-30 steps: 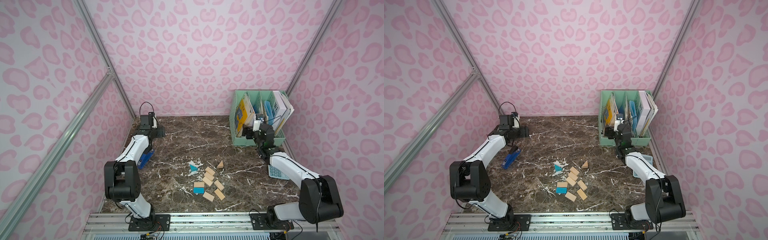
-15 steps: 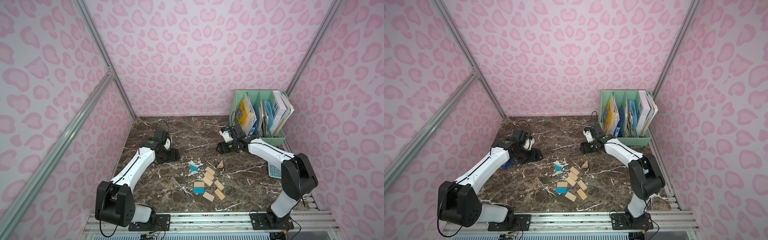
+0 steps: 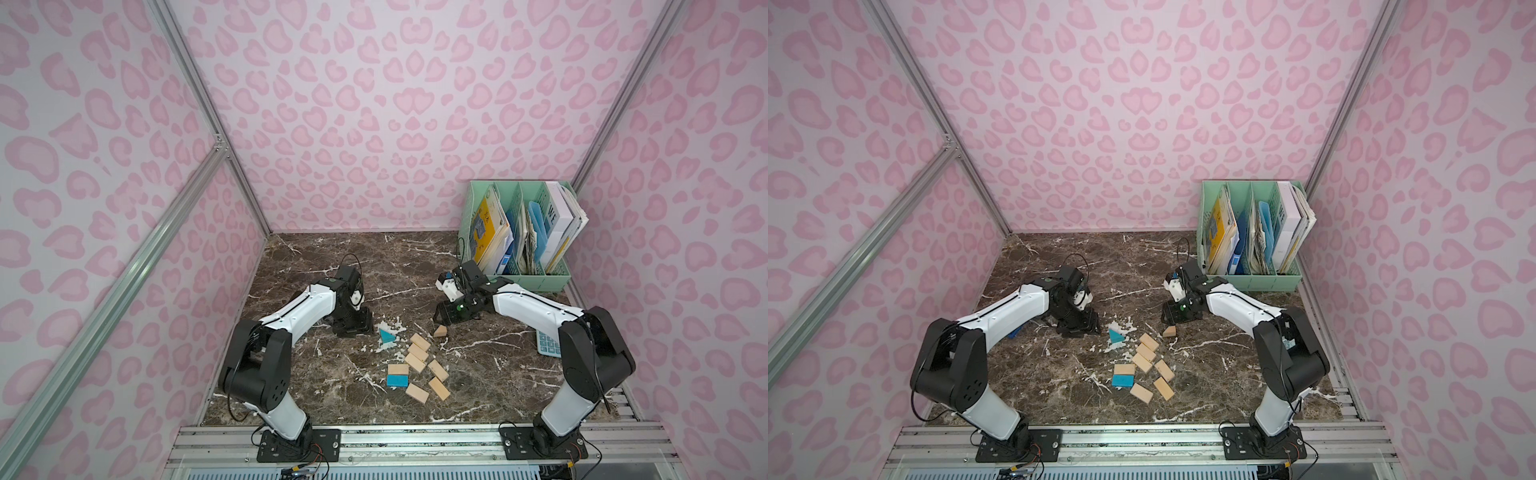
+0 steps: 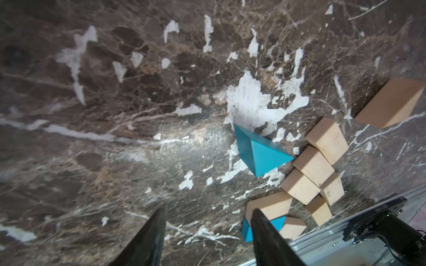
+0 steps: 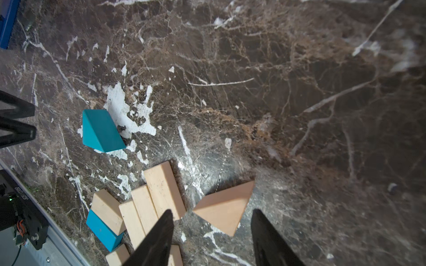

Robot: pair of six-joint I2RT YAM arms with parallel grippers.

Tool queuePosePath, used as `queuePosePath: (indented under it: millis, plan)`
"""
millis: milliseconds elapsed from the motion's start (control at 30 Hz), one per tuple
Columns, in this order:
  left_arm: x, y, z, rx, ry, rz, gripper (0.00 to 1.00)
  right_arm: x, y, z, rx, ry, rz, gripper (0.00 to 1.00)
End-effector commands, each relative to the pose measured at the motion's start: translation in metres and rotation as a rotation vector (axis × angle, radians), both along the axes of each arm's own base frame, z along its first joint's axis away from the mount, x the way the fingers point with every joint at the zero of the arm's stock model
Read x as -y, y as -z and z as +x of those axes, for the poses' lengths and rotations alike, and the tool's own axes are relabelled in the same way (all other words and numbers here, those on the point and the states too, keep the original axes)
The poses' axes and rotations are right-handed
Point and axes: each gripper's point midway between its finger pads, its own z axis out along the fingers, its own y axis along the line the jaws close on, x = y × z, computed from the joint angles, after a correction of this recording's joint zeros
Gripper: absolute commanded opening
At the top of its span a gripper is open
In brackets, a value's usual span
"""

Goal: Assemble a carrot with building blocks
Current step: Move the building block to the center of the board.

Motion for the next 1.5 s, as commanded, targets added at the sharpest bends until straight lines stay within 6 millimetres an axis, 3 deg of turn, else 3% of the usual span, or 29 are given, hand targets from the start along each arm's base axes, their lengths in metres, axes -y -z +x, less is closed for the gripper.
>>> queuePosePath:
  millis: [0,333,533,700,1033,1467]
  plan:
    - [0.019,0.002,0.002,-0.019,0.021,-0.042,0.62,0.002,0.004,-0.006,-0.038,0.009,-0.009,0.6]
    - [0.043,0.009,0.02,-0.056,0.056,-0.05,0.65,0.008,0.017,-0.024,-0.105,0.02,-0.01,0.63]
    - [0.042,0.013,0.01,-0.071,0.087,-0.041,0.65,0.007,0.013,-0.031,-0.075,-0.015,-0.02,0.64]
    - [0.036,0.004,0.001,0.002,0.146,-0.037,0.7,0.014,0.006,-0.027,0.002,-0.033,-0.063,0.66]
    - [0.043,0.008,0.005,-0.012,0.15,-0.035,0.83,0.017,0.023,-0.025,-0.006,-0.071,-0.113,0.67]
    - [0.06,0.027,0.002,-0.061,0.199,-0.014,0.79,0.01,0.031,-0.02,-0.017,-0.108,-0.112,0.66]
